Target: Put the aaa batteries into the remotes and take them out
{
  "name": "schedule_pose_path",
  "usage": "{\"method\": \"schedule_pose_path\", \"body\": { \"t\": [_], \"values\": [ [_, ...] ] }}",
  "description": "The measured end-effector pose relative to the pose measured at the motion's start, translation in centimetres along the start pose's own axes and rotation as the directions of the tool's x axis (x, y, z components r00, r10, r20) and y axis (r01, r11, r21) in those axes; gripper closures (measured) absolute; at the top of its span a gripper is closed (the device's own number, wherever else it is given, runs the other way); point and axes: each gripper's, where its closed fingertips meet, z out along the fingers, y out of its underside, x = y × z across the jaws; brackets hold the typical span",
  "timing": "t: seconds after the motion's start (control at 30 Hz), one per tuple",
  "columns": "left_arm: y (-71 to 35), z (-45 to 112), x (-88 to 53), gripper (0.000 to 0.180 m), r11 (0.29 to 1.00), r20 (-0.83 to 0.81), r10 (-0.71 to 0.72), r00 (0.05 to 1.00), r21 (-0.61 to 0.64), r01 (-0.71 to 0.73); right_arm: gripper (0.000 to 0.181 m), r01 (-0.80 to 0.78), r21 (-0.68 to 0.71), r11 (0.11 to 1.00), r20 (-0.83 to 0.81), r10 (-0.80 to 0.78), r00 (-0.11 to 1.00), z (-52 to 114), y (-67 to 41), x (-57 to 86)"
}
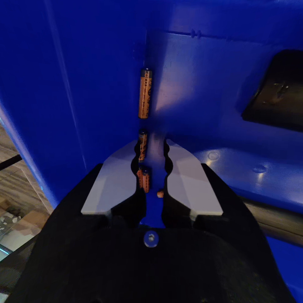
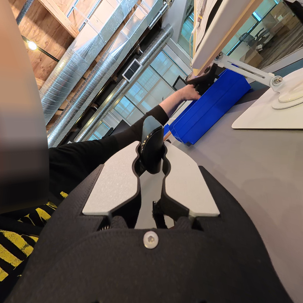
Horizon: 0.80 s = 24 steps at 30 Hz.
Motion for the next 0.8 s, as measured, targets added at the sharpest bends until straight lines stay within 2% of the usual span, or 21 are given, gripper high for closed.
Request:
{"method": "schedule_pose_path", "body": {
  "t": [0.47, 0.63, 0.73, 0.8],
  "values": [
    [-0.2, 0.0, 0.4, 0.143, 1.0, -0.076, -0.016, 0.997, 0.018, 0.017, 0.159, 0.033, -0.037, 0.999, -0.003, -0.033, 0.999, 0.8, 0.6, -0.5],
    [-0.5, 0.1, 0.1, 0.158, 0.998, -0.098, -0.044, 0.994, 0.036, 0.048, 0.159, 0.043, -0.048, 0.998, -0.004, -0.043, 0.999, 1.1, 0.8, -0.5],
    [-0.5, 0.1, -0.1, 0.158, 0.998, -0.112, -0.051, 0.992, 0.037, 0.056, 0.159, 0.038, -0.05, 0.998, -0.004, -0.038, 0.999, 1.1, 0.9, -0.4],
    [-0.5, 0.2, -0.5, 0.169, 0.999, -0.077, -0.034, 0.996, 0.034, 0.037, 0.159, 0.041, -0.053, 0.998, -0.003, -0.041, 0.999, 1.1, 0.9, -0.4]
  ]
}}
